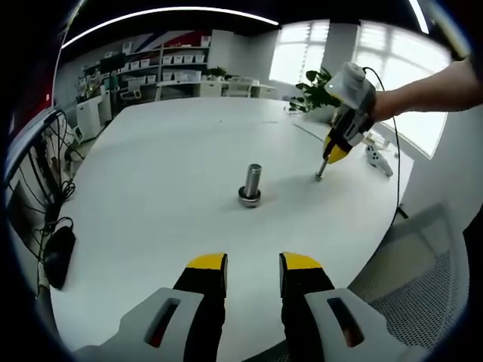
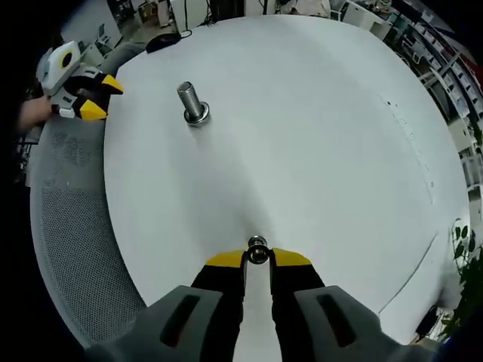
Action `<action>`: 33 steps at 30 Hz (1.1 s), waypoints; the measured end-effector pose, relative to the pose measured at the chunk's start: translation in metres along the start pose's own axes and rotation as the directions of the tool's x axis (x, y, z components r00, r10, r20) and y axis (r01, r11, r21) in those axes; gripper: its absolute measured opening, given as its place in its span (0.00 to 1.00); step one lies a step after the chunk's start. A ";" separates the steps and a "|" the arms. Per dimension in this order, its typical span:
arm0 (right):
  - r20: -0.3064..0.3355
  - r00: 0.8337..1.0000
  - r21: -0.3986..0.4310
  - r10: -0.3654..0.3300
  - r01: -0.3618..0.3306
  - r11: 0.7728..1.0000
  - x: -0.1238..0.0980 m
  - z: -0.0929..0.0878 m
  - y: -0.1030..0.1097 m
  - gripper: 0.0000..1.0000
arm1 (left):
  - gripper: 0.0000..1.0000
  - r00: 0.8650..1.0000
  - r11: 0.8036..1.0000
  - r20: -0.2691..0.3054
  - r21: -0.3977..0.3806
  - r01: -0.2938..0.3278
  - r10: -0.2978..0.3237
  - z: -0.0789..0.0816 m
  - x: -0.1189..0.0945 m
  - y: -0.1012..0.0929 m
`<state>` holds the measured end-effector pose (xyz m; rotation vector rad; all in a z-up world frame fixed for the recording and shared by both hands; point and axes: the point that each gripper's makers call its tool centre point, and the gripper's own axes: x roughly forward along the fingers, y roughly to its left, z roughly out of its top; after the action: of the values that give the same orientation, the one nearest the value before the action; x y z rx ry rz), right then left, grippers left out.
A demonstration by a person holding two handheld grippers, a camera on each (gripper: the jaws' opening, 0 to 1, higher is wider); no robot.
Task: Place the washer onto the threaded stud by aligning its center hole with the stud, sliding it down to the base, and recovering from edge contact or off-axis alignment until the washer reaches the visible bottom stop.
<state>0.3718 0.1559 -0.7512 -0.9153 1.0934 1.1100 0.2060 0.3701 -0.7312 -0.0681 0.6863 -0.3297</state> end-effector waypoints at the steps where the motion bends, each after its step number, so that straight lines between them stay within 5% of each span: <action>1: -0.003 1.000 0.002 0.003 -0.003 1.000 0.002 -0.001 0.000 0.14 | 0.25 1.000 1.000 -0.002 0.001 0.000 0.000 0.000 0.000 0.000; 33: -0.044 0.998 0.056 0.036 -0.034 0.998 0.035 -0.016 0.003 0.15 | 0.26 1.000 1.000 -0.013 -0.019 0.012 -0.012 -0.002 0.002 0.000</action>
<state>0.3689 0.1492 -0.7888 -0.8844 1.1750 1.0872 0.2060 0.3692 -0.7344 -0.0882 0.7020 -0.3354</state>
